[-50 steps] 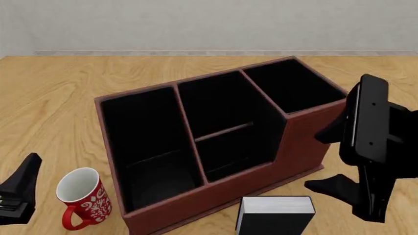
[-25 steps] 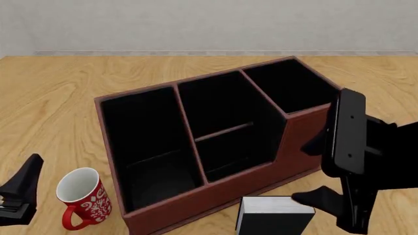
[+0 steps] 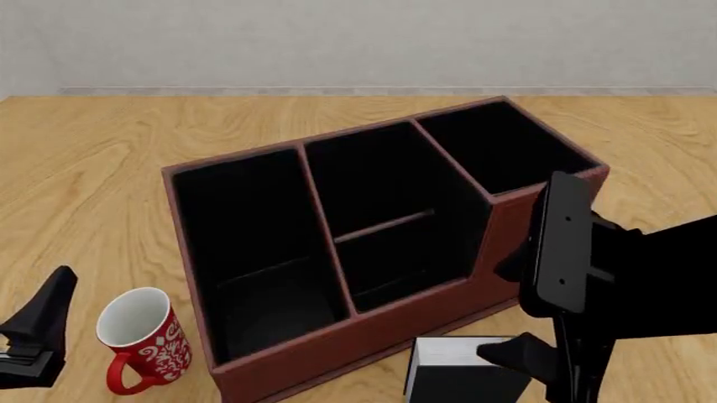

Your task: Pick up the book and place it in the right compartment of the caddy.

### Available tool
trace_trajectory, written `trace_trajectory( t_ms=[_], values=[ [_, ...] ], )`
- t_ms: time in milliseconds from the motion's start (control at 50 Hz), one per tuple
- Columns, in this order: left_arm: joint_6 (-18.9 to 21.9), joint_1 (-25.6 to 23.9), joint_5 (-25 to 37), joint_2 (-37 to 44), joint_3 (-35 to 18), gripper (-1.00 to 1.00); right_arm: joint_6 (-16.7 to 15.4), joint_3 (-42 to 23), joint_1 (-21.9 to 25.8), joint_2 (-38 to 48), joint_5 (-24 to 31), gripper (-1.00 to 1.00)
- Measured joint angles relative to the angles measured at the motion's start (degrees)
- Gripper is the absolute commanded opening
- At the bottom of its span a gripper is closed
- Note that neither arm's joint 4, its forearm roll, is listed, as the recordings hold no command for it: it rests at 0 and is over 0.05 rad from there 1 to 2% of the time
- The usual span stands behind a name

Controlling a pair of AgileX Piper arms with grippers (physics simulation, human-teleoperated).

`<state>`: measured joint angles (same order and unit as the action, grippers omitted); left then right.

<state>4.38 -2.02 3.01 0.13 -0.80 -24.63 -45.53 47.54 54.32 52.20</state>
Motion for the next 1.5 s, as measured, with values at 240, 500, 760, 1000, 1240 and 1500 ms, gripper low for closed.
trace_trajectory(
  t_ms=[240, 500, 760, 1000, 1240, 1500],
  values=[
    [0.04, 0.14, -0.11, -0.01, 0.3, 1.0, 2.03, 0.65, 2.03, 2.17, -2.48, 1.0],
    [0.05, 0.15, -0.17, 0.01, 0.55, 1.0, 4.8, 2.38, 4.16, 3.97, -5.18, 1.0],
    [0.15, 0.19, -0.17, 0.04, 0.52, 1.0, 7.16, 5.51, 4.7, 4.67, -7.87, 1.0],
    [0.24, 0.29, 0.03, 0.01, 0.31, 1.0, 8.99, 8.17, 4.94, 5.44, -10.56, 1.0],
    [0.28, 0.42, 0.17, -0.01, 0.38, 1.0, 10.47, 10.02, 5.2, 6.07, -12.58, 1.0],
    [0.22, 0.53, 0.23, -0.05, 0.56, 1.0, 11.31, 11.34, 5.26, 6.68, -14.07, -1.0]
  ],
)
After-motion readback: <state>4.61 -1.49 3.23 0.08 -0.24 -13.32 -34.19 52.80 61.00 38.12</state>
